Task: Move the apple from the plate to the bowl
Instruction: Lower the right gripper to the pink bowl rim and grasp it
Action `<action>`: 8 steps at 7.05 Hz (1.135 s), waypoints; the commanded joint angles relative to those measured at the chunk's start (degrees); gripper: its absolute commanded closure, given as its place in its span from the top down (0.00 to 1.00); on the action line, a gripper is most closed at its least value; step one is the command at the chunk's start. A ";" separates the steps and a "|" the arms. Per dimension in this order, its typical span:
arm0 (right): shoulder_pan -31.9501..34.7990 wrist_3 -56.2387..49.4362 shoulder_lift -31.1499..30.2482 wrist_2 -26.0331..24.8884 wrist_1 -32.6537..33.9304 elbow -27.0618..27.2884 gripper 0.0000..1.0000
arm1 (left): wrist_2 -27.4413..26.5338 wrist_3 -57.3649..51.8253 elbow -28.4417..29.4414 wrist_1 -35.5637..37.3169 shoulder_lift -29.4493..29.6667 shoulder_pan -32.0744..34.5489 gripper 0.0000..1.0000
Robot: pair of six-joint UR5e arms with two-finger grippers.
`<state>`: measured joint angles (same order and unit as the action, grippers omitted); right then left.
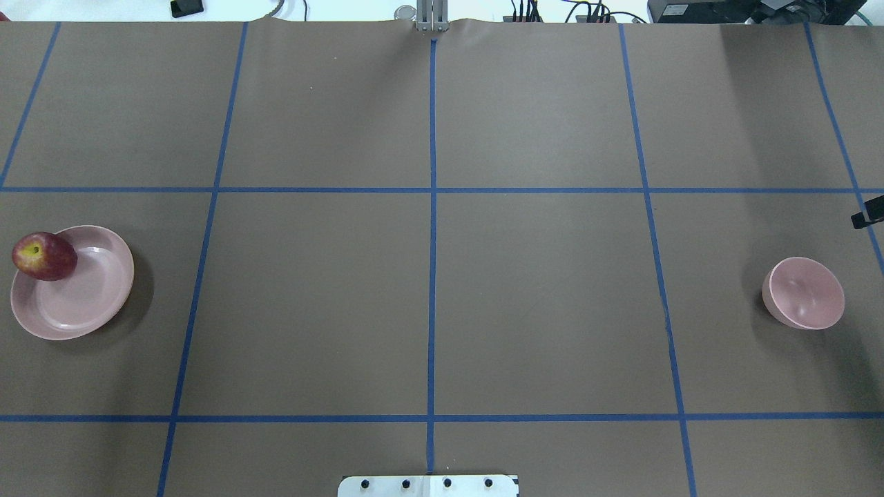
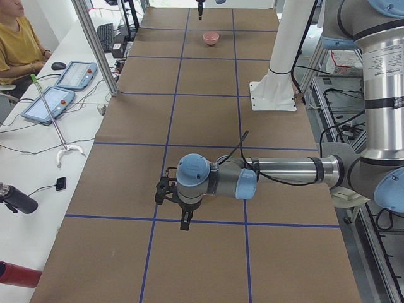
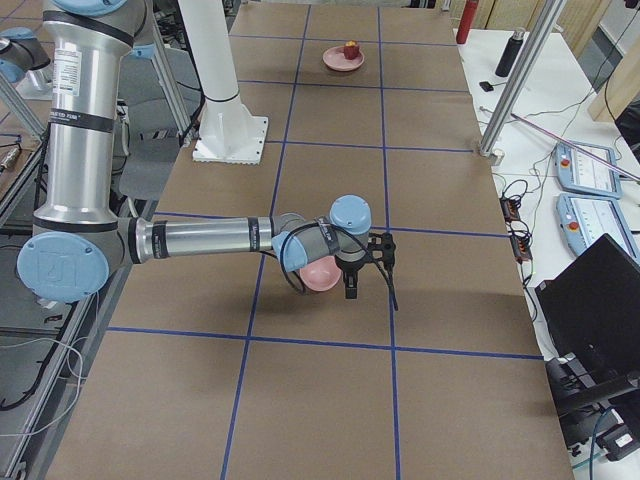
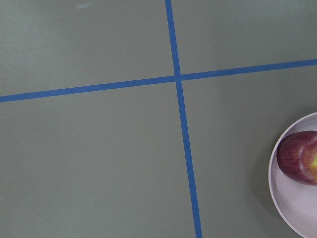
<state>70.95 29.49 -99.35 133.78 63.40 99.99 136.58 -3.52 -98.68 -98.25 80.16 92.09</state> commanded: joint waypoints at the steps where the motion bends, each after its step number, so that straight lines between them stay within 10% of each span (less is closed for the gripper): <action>1: -10.44 13.71 -6.80 -6.66 -18.52 -0.84 1.00 | 0.00 0.00 0.24 -0.01 -0.01 -0.07 0.98; 2: -11.26 13.75 -8.21 -6.69 -21.36 -1.98 0.93 | 0.09 0.00 0.33 -0.01 -0.09 -0.07 0.98; 5: -11.97 13.75 -8.14 -6.42 -23.33 -4.88 0.13 | 0.00 0.00 0.60 0.07 -0.27 -0.07 0.98; 8: -11.80 14.10 -6.31 -4.50 -22.80 -2.54 0.00 | 0.09 0.00 0.60 0.07 -0.36 -0.07 0.98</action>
<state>59.07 43.36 -106.68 128.01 40.20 95.73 136.66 -3.52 -98.09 -98.17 79.84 92.02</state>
